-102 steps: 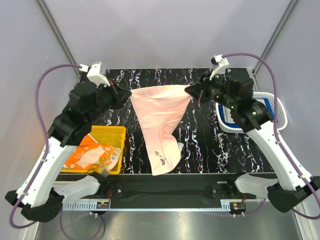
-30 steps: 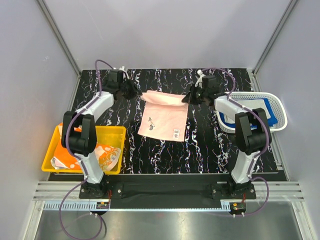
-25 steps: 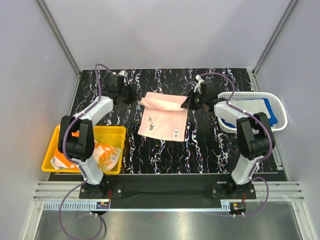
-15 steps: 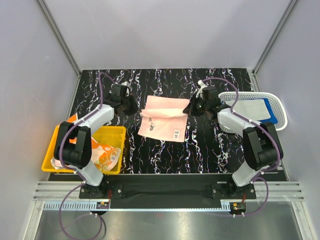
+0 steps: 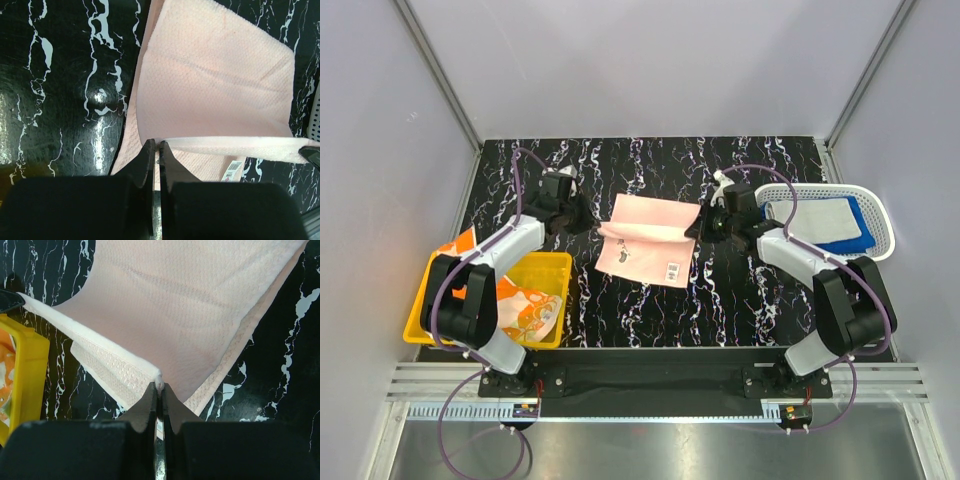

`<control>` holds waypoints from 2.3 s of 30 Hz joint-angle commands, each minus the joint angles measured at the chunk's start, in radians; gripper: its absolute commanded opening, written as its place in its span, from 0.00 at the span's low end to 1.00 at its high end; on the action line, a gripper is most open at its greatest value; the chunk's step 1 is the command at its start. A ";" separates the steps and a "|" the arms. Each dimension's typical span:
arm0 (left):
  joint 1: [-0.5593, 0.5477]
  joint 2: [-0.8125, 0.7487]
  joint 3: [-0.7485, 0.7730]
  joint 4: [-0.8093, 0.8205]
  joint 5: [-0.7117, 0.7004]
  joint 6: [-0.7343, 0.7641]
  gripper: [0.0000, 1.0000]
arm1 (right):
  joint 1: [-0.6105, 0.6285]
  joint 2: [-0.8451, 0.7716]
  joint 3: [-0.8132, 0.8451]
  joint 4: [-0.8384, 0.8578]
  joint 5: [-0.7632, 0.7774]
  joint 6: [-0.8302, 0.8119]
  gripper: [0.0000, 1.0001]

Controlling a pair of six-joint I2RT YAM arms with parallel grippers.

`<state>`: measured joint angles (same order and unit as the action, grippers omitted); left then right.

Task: Fold and stack the towels
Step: Fold the towel

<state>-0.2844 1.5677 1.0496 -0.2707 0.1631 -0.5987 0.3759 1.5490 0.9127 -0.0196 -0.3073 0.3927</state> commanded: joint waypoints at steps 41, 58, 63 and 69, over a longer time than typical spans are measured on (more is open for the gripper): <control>-0.016 -0.095 -0.034 -0.035 -0.065 0.046 0.00 | 0.066 -0.181 -0.149 0.055 0.039 0.043 0.00; -0.068 -0.031 -0.126 0.016 -0.093 0.034 0.00 | 0.103 -0.084 -0.278 0.221 0.004 0.095 0.00; -0.081 -0.015 -0.143 0.027 -0.089 0.031 0.00 | 0.109 -0.069 -0.293 0.242 -0.003 0.101 0.01; -0.088 -0.008 -0.140 0.018 -0.099 0.034 0.01 | 0.119 -0.072 -0.294 0.251 -0.013 0.104 0.11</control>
<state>-0.3687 1.5585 0.9089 -0.2943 0.0959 -0.5694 0.4778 1.4788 0.6201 0.1680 -0.3061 0.4885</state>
